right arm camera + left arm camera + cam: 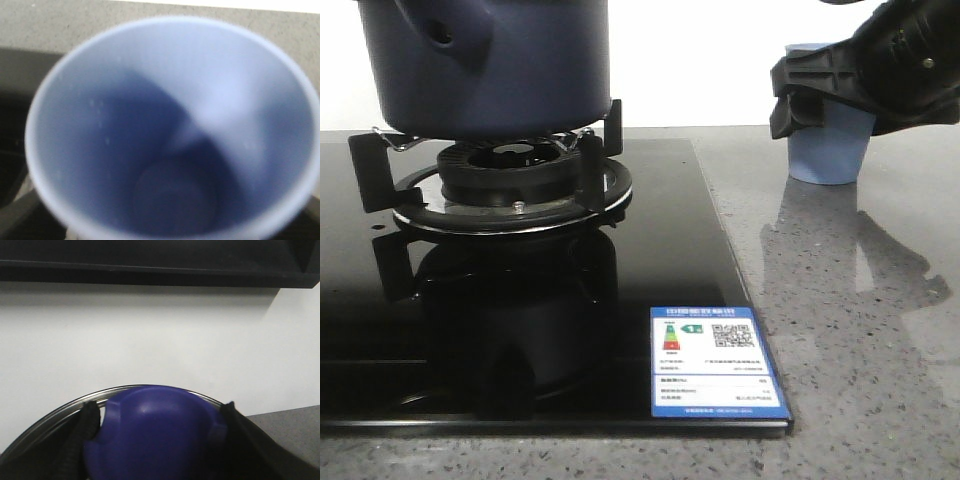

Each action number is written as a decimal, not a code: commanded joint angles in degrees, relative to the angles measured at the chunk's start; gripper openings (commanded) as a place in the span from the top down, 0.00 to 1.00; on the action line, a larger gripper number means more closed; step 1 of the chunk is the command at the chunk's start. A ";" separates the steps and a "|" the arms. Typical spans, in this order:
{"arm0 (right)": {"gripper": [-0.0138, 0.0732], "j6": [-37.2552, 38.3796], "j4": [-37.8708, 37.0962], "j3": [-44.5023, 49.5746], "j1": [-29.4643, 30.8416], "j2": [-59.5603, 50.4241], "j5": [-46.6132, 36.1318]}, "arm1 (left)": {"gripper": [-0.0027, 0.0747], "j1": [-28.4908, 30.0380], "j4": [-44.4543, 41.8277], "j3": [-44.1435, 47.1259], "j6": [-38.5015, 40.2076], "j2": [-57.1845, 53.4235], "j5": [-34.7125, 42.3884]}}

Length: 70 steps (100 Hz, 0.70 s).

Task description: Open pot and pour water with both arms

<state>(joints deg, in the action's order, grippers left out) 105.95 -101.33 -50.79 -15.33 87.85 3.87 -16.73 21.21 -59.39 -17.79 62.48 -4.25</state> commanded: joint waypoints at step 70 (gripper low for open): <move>0.17 -0.15 0.53 12.45 0.04 -31.94 1.72 | 0.50 -1.27 0.18 -2.20 -0.13 -1.60 6.53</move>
<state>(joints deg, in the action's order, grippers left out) 105.95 -100.61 -37.10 -15.33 60.19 3.54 -16.85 21.21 -59.39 -17.79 62.48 -4.25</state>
